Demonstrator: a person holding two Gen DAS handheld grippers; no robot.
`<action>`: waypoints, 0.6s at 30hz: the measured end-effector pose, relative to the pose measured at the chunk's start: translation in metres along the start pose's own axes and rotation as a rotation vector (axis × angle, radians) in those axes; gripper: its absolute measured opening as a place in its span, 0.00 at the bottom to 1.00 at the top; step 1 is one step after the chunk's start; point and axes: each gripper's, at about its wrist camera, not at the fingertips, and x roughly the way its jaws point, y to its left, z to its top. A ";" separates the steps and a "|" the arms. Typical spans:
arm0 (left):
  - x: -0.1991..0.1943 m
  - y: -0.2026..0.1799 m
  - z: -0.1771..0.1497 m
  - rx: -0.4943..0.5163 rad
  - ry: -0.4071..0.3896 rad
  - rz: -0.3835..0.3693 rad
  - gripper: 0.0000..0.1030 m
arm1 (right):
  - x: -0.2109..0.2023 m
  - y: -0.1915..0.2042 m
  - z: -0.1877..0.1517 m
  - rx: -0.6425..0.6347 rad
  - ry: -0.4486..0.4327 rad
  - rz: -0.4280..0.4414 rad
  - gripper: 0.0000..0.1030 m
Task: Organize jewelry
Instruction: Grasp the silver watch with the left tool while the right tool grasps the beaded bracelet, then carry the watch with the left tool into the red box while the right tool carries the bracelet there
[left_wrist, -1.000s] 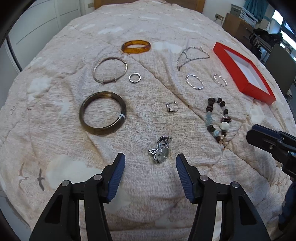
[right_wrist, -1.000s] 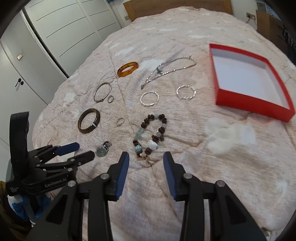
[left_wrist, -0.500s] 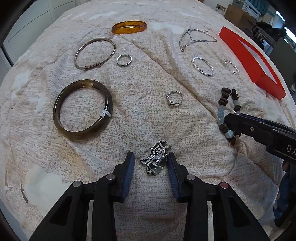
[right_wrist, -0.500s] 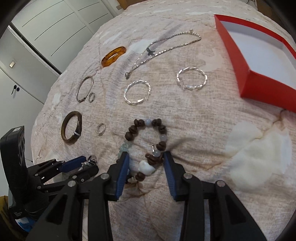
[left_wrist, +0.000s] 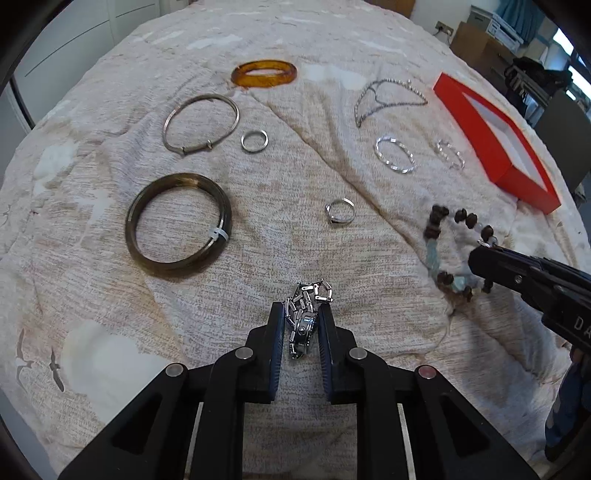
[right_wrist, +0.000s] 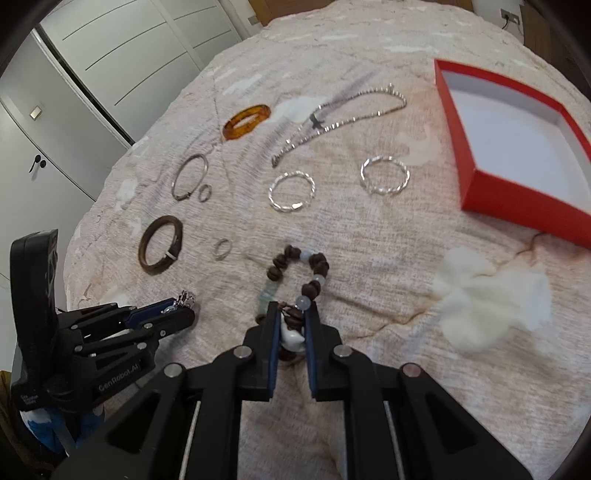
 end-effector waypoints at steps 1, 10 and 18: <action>-0.006 0.000 0.001 -0.005 -0.012 -0.001 0.17 | -0.007 0.002 0.000 -0.006 -0.012 -0.002 0.11; -0.057 -0.019 0.013 0.018 -0.105 -0.023 0.17 | -0.070 0.011 0.005 -0.042 -0.134 -0.020 0.11; -0.085 -0.069 0.052 0.082 -0.180 -0.078 0.17 | -0.122 -0.017 0.022 -0.015 -0.254 -0.083 0.11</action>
